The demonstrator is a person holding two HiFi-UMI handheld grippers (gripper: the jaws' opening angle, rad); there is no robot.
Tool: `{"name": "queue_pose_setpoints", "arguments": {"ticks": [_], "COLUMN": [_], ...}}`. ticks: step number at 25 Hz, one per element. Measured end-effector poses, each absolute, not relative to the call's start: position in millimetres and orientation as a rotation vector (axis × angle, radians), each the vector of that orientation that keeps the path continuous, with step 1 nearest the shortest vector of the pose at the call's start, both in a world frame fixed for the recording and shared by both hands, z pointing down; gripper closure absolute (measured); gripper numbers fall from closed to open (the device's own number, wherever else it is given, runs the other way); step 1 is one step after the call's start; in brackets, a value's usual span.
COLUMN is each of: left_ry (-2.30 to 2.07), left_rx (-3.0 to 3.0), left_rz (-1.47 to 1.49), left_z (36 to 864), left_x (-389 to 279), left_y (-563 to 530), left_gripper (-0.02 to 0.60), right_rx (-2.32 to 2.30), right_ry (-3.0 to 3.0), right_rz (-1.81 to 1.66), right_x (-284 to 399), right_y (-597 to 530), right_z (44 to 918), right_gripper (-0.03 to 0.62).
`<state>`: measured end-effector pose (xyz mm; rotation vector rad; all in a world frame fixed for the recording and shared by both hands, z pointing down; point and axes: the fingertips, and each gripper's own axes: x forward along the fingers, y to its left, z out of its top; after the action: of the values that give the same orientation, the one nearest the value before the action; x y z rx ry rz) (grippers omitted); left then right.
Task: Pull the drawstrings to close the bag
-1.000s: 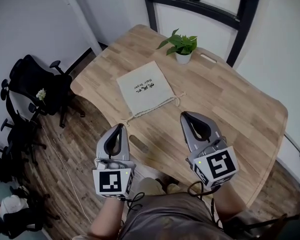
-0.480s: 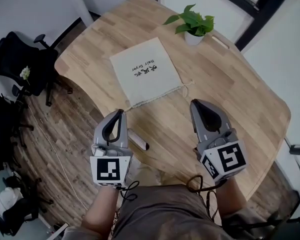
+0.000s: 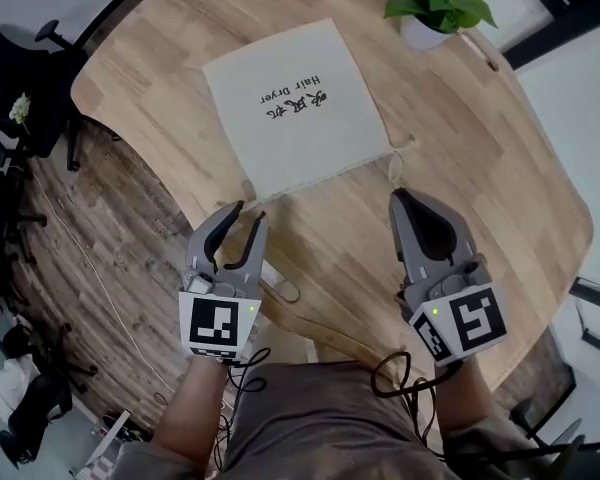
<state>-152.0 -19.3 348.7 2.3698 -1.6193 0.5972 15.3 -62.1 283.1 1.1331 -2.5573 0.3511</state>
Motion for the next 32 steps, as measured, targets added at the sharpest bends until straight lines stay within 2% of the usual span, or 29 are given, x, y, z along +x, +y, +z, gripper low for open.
{"name": "queue_pose_setpoints", "arguments": {"ticks": [10,11,13,14,22,24,26,30,32], "left_ry": [-1.527,-1.519,-1.505,-1.500,-1.459,-1.402,-1.369,-1.348,-1.336], "left_rx": [2.287,2.285,2.290,2.294,2.338,2.384,2.390,2.366,2.366], "left_rz": [0.737,0.744,0.745,0.741,0.798,0.777,0.771,0.886,0.989], "left_z": [398,400,401,401,407,405,408,421,427], "left_x": [-162,-163,-162,-162,-172,-165,-162,-161,-161], "left_y": [-23,-24,-25,-26,-24,-22,-21,-23,-24], "left_gripper": [0.474,0.488,0.568,0.578,0.572,0.495,0.471,0.471,0.542], "right_rx": [1.115,1.117,1.123,1.126,1.156,1.167,1.175,1.172,1.170], "right_ry": [-2.501,-2.500,-2.496,-2.495,-2.474,-2.469,-2.464,-2.460,-2.456], "right_rz": [0.441,0.444,0.449,0.452,0.467,0.467,0.469,0.474,0.476], "right_x": [17,18,20,21,27,30,32,34,34], "right_y": [-74,-75,-75,-75,-73,-73,-72,-71,-70], "right_z": [322,322,324,325,328,326,326,329,331], "right_gripper": [0.563,0.565,0.563,0.563,0.563,0.563,0.565,0.565,0.563]}}
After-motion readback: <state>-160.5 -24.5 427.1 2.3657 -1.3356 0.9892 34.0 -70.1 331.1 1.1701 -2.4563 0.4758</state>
